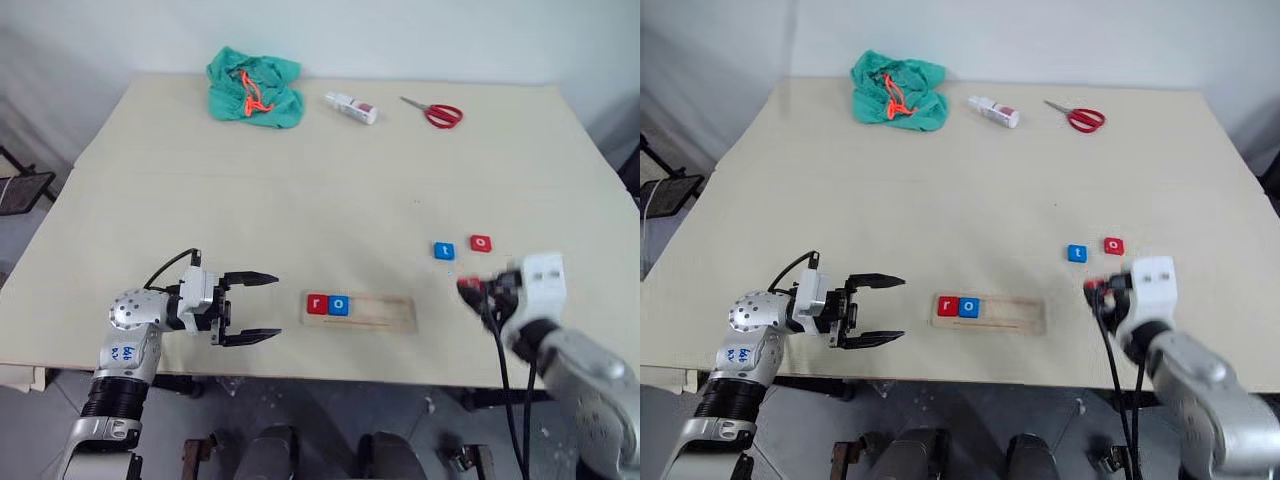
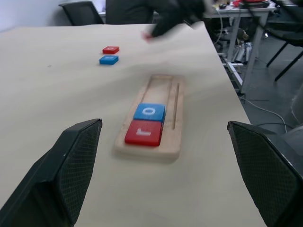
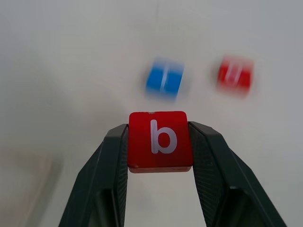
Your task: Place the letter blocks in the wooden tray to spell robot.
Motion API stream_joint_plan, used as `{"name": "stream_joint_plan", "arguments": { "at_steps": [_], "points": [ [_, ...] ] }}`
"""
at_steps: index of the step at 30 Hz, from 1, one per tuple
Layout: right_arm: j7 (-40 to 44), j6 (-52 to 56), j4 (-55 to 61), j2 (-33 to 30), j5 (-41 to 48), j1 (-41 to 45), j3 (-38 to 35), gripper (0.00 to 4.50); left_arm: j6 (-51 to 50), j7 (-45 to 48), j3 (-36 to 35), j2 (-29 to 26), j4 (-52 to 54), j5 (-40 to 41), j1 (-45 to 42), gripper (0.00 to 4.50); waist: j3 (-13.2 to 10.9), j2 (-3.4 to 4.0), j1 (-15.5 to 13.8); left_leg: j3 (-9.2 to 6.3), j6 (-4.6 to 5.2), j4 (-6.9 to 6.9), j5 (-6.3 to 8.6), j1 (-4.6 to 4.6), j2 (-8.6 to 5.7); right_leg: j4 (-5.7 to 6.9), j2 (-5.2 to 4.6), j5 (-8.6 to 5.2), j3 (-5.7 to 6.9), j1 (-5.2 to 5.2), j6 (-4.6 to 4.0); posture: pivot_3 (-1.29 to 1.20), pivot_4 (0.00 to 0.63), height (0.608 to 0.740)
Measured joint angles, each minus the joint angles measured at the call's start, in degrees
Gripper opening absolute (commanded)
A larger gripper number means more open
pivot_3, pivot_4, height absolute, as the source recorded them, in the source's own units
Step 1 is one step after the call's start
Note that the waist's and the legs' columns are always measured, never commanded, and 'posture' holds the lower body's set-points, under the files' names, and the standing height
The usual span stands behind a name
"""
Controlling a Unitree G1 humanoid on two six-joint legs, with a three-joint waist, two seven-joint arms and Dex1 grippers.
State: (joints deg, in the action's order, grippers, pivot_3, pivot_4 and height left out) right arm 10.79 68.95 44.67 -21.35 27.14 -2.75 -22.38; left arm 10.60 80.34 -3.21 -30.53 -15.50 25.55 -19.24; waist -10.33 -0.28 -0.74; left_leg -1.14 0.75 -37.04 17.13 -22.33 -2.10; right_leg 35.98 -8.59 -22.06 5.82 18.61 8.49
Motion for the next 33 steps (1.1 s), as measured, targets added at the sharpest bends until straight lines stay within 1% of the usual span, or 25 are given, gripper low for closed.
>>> {"name": "stream_joint_plan", "arguments": {
  "at_steps": [6, 15, 23, 25, 26, 29, 31, 32, 33],
  "points": [
    [-2.6, -1.6, 1.4, 2.8, -1.4, -3.9, 2.7, 1.47, 0.0, 1.2, 0.0, 0.1, -0.3, 0.0, -0.3, 4.50, 0.0, 0.03, 0.8, 0.12, 0.05, -0.09, -0.03, 0.10, 0.01, -0.02, -0.01, 0.00, -0.05, -0.06, 0.00, 0.00, 0.150, 0.740],
    [-2.5, -5.7, 1.5, 4.0, -1.9, -2.8, 6.0, 1.47, -0.6, 1.7, 0.0, 0.1, -0.3, 0.0, -0.5, 4.50, 0.0, 0.03, 0.8, 0.10, 0.05, -0.08, -0.03, 0.10, 0.01, -0.01, -0.01, 0.00, -0.06, -0.06, 0.00, 0.00, 0.150, 0.740],
    [-2.9, -7.4, 0.0, 4.2, -2.5, -3.1, 6.3, 1.47, -0.6, 1.7, 0.0, 0.1, -0.3, 0.0, -0.5, 4.50, 0.0, 0.03, 0.8, 0.10, 0.05, -0.08, -0.03, 0.10, 0.01, -0.01, -0.01, 0.00, -0.07, -0.06, 0.00, 0.00, 0.150, 0.740],
    [-2.9, -7.9, -0.2, 4.5, -2.5, -3.2, 6.7, 2.22, -0.6, 1.7, 0.0, 0.2, -0.3, 0.0, -0.6, 4.50, 0.0, 0.03, 0.8, 0.10, 0.05, -0.08, -0.03, 0.11, 0.01, -0.01, 0.00, 0.00, -0.06, -0.06, 0.00, 0.00, 0.150, 0.740],
    [-2.9, -8.3, -0.2, 4.7, -2.5, -3.2, 7.1, 2.50, -0.6, 1.7, 0.0, 0.3, -0.3, 0.0, -0.6, 4.50, 0.0, 0.03, 0.8, 0.09, 0.05, -0.08, -0.03, 0.11, 0.02, 0.00, 0.00, 0.00, -0.06, -0.06, 0.00, 0.00, 0.150, 0.740],
    [-2.9, -9.9, -0.3, 5.2, -2.6, -3.1, 8.4, 3.55, -0.6, 1.7, 0.0, 0.5, -0.3, 0.0, -1.0, 4.50, 0.0, 0.03, 0.8, 0.10, 0.05, -0.09, -0.03, 0.10, 0.01, -0.01, 0.00, 0.00, -0.06, -0.06, 0.00, 0.00, 0.150, 0.740],
    [-3.0, -10.5, -0.6, 5.2, -2.8, -3.1, 8.4, 4.34, -0.6, 1.7, 0.0, 0.5, -0.4, 0.0, -1.1, 4.50, 0.0, 0.03, 0.8, 0.10, 0.05, -0.08, -0.03, 0.11, 0.01, 0.00, 0.00, 0.00, -0.06, -0.06, 0.00, 0.00, 0.150, 0.740],
    [-3.0, -10.6, -0.7, 5.2, -2.8, -3.1, 8.4, 4.48, -0.6, 1.7, 0.0, 0.5, -0.4, 0.0, -1.1, 4.50, 0.0, 0.03, 0.8, 0.10, 0.05, -0.09, -0.03, 0.11, 0.01, 0.00, 0.00, 0.00, -0.06, -0.06, 0.00, 0.00, 0.150, 0.740],
    [-3.0, -10.7, -0.9, 5.2, -2.8, -3.2, 8.4, 4.48, -0.6, 1.7, 0.0, 0.5, -0.4, 0.0, -1.1, 4.50, 0.0, 0.03, 0.8, 0.10, 0.05, -0.09, -0.03, 0.10, 0.01, -0.01, 0.00, 0.00, -0.06, -0.06, 0.00, 0.00, 0.150, 0.740]
  ]
}}
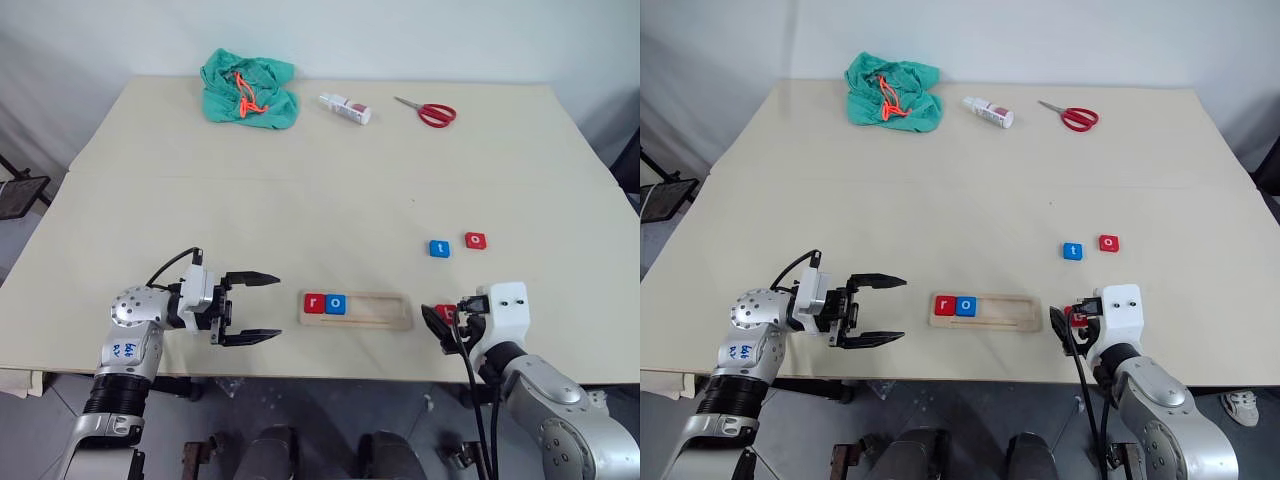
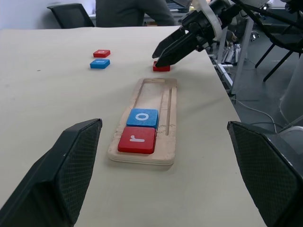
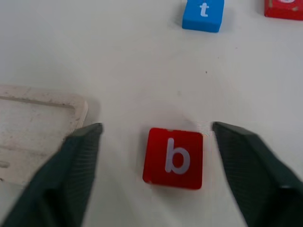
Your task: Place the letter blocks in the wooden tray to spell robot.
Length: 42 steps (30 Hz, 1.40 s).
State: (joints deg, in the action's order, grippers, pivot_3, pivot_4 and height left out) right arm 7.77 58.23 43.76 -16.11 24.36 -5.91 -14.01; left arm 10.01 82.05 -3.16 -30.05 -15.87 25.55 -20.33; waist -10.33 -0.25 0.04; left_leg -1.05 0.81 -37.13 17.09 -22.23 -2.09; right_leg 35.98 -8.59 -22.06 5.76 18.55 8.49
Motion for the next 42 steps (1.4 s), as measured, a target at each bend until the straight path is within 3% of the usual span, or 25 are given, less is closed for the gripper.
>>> {"name": "stream_joint_plan", "arguments": {
  "at_steps": [6, 14, 22, 26, 36, 42],
  "points": [
    [3.8, -0.7, 0.0, -3.6, 1.9, -1.2, -2.9, 4.48, 0.0, 0.0, 0.0, 0.1, 0.0, 0.0, 0.0, 4.50, 0.0, 0.00, -0.1, 0.00, 0.00, -0.01, 0.00, 0.00, -0.01, -0.01, -0.01, 0.00, 0.01, -0.02, 0.00, 0.00, 0.150, 0.740],
    [25.6, -12.3, -4.4, -20.0, 6.4, -4.8, -9.1, 4.48, 0.5, 0.4, 0.0, 0.2, -0.6, 0.0, 0.0, 4.50, 0.0, -0.01, -0.1, 0.03, 0.01, -0.01, 0.00, 0.01, 0.02, -0.08, 0.01, 0.00, 0.06, -0.09, 0.00, 0.00, 0.150, 0.740],
    [44.2, -26.7, -17.9, -31.3, 4.6, -3.2, -6.9, 4.48, 0.8, 1.8, -0.2, 0.3, -1.2, 0.0, 0.4, 4.50, 0.0, -0.04, -0.2, 0.04, 0.02, -0.07, -0.01, 0.00, 0.02, -0.13, -0.01, 0.00, 0.12, -0.16, 0.00, 0.00, 0.150, 0.740],
    [54.0, -35.0, -30.8, -37.3, 0.2, 4.0, -1.1, 4.48, 1.2, 3.2, -0.6, -0.2, -2.6, 0.3, 0.8, 4.50, 0.0, -0.06, -0.1, 0.07, 0.06, -0.14, -0.02, -0.01, 0.01, -0.17, -0.03, 0.00, 0.13, -0.18, 0.00, 0.00, 0.150, 0.740],
    [63.5, -45.0, -45.5, -38.1, -5.1, 16.4, 9.2, 4.48, 2.2, 3.8, -1.3, -0.9, -2.9, 0.4, 1.1, 4.50, 0.0, -0.06, -0.2, 0.03, 0.06, -0.21, -0.02, -0.08, 0.05, -0.16, -0.02, 0.00, 0.25, -0.18, 0.00, 0.00, 0.150, 0.740],
    [65.7, -49.5, -50.6, -37.5, -8.1, 19.1, 12.8, 4.48, 2.1, 3.0, -1.6, -2.0, -1.4, 0.6, 2.5, 4.50, 0.0, -0.06, -0.1, 0.03, 0.06, -0.19, -0.02, -0.08, 0.06, -0.16, -0.02, 0.00, 0.25, -0.17, 0.00, 0.00, 0.150, 0.740]
  ]
}}
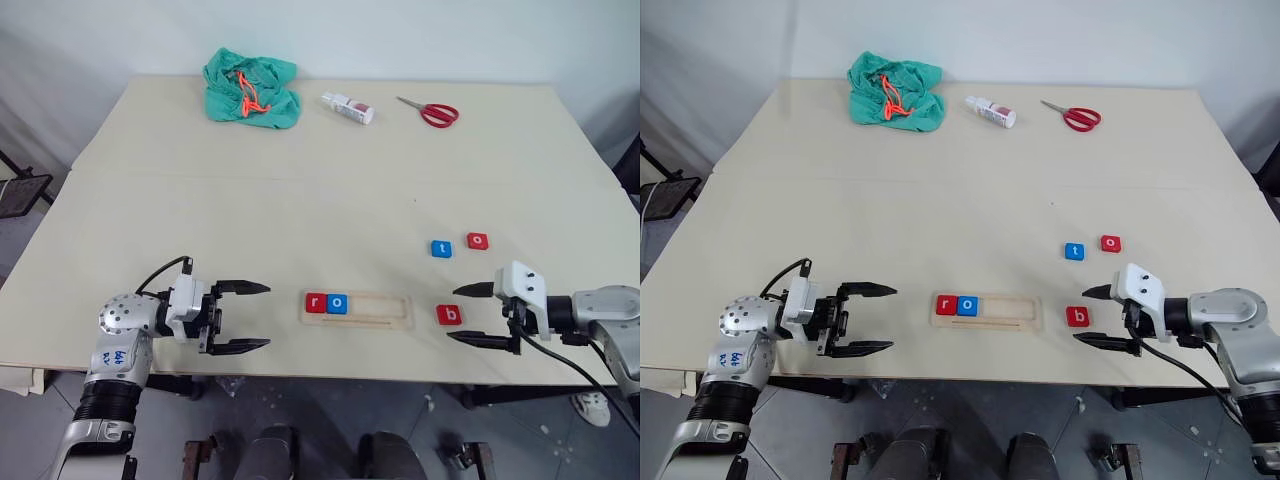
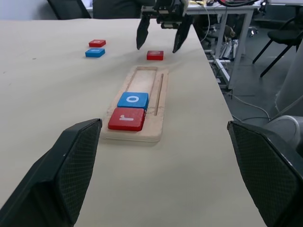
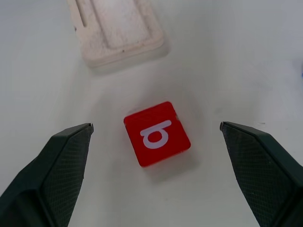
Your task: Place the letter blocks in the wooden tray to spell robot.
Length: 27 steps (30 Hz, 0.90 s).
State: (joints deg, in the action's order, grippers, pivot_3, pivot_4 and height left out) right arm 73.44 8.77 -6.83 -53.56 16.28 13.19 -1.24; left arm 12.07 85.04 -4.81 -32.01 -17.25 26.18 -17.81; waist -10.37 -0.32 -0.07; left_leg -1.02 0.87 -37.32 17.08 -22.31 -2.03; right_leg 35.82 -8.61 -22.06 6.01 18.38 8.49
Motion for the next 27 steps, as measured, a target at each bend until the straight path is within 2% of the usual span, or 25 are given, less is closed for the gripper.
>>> {"name": "stream_joint_plan", "arguments": {
  "at_steps": [6, 7, 9, 16, 24, 27],
  "points": [
    [0.4, -3.0, -3.0, 1.4, -2.4, 2.4, 2.0, 4.48, -0.3, -1.4, -1.0, -0.6, 1.9, 0.5, 1.0, 4.50, 0.0, 0.00, 0.1, -0.01, 0.00, -0.01, 0.00, 0.01, 0.02, 0.00, 0.01, 0.00, -0.01, 0.00, 0.00, 0.00, 0.150, 0.740],
    [0.4, -3.5, -3.3, 1.5, -2.6, 2.6, 2.2, 4.31, -0.3, -1.6, -1.0, -0.6, 2.3, 0.5, 1.1, 4.50, 0.0, 0.00, 0.0, -0.02, 0.00, -0.01, 0.00, 0.02, 0.02, 0.00, 0.01, 0.00, -0.01, -0.01, 0.00, 0.00, 0.150, 0.740],
    [0.5, -4.2, -4.4, 2.0, -2.9, 3.4, 2.3, 3.88, -0.3, -1.8, -1.0, -0.6, 2.8, 0.5, 1.2, 4.50, 0.0, 0.00, 0.1, -0.01, 0.00, -0.01, 0.00, 0.01, 0.02, 0.00, 0.01, 0.00, -0.01, -0.01, 0.00, 0.00, 0.150, 0.740],
    [0.9, -6.2, -5.1, 2.2, -3.2, 4.0, 3.1, 1.50, -0.4, -2.5, -1.0, -0.6, 2.9, 0.5, 1.6, 4.50, 0.0, 0.00, 0.1, -0.01, 0.00, -0.02, 0.00, 0.02, 0.03, 0.00, 0.01, 0.00, -0.01, -0.01, 0.00, 0.00, 0.150, 0.740],
    [-2.7, 0.0, -1.4, 3.6, -1.5, 4.5, 2.4, 1.47, 0.7, -2.4, -0.9, -0.1, 2.4, 0.5, 1.4, 4.50, 0.0, 0.00, 0.0, -0.01, -0.01, -0.01, 0.00, 0.01, 0.03, 0.01, 0.02, 0.00, -0.01, 0.01, 0.00, 0.00, 0.150, 0.740],
    [-6.5, 7.7, 7.7, 6.6, 1.8, 6.2, 2.0, 1.47, 1.7, -2.0, -0.4, 1.0, 0.5, 0.4, 0.6, 4.50, 0.0, 0.01, 0.2, 0.01, -0.04, 0.00, 0.01, 0.01, 0.09, 0.02, 0.06, 0.00, -0.01, 0.06, 0.00, 0.00, 0.150, 0.740]
  ]
}}
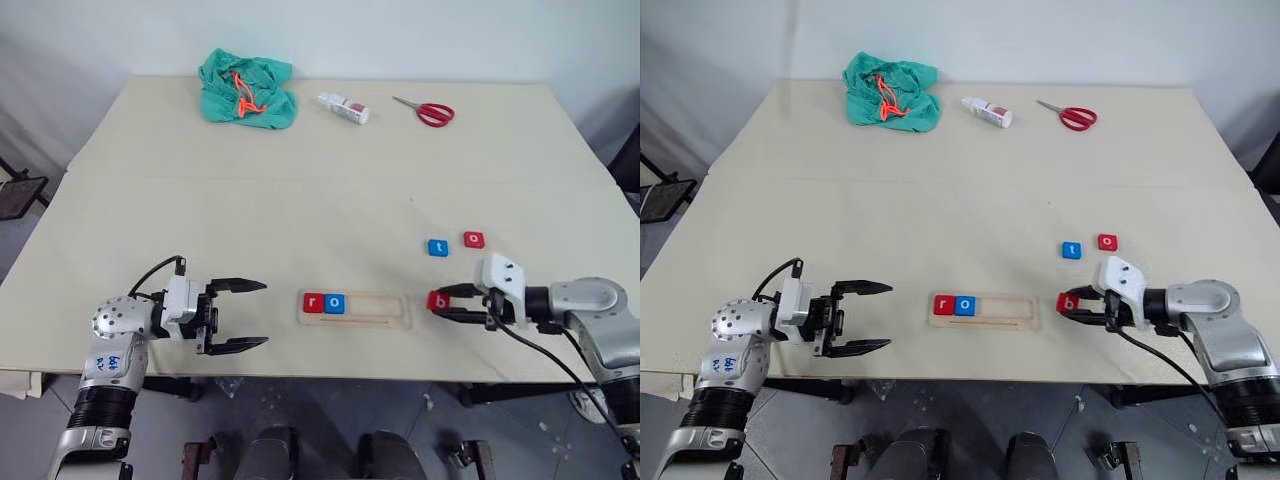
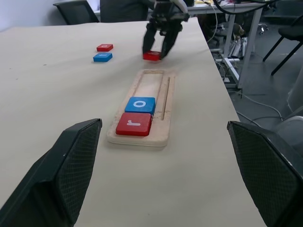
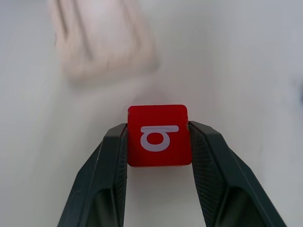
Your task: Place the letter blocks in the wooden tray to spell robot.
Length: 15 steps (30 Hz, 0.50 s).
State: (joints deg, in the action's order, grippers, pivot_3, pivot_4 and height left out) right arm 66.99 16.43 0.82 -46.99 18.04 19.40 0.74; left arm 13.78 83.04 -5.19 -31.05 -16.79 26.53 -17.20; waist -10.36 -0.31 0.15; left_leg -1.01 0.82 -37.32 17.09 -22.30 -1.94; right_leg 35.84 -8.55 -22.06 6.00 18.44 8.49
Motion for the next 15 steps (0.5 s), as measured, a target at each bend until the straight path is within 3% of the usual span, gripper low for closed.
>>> {"name": "stream_joint_plan", "arguments": {
  "at_steps": [8, 15],
  "points": [
    [-3.6, 10.2, 9.6, 2.5, 1.3, 2.3, 4.9, 1.47, 1.4, 0.9, 1.1, 0.8, -2.2, -0.3, -1.4, 4.50, 0.0, -0.01, -0.9, -0.08, 0.00, -0.05, 0.01, -0.04, -0.11, 0.01, -0.05, 0.00, 0.00, -0.02, 0.00, 0.00, 0.150, 0.740],
    [-4.2, 9.8, 9.7, 5.3, -2.4, 4.4, 11.0, 1.47, 3.6, 1.5, 2.9, 2.2, -4.5, -1.3, -3.8, 4.50, 0.0, -0.01, -0.6, -0.06, 0.00, -0.03, 0.01, -0.04, -0.10, 0.03, -0.04, 0.00, 0.00, 0.02, 0.00, 0.00, 0.150, 0.740]
  ]
}}
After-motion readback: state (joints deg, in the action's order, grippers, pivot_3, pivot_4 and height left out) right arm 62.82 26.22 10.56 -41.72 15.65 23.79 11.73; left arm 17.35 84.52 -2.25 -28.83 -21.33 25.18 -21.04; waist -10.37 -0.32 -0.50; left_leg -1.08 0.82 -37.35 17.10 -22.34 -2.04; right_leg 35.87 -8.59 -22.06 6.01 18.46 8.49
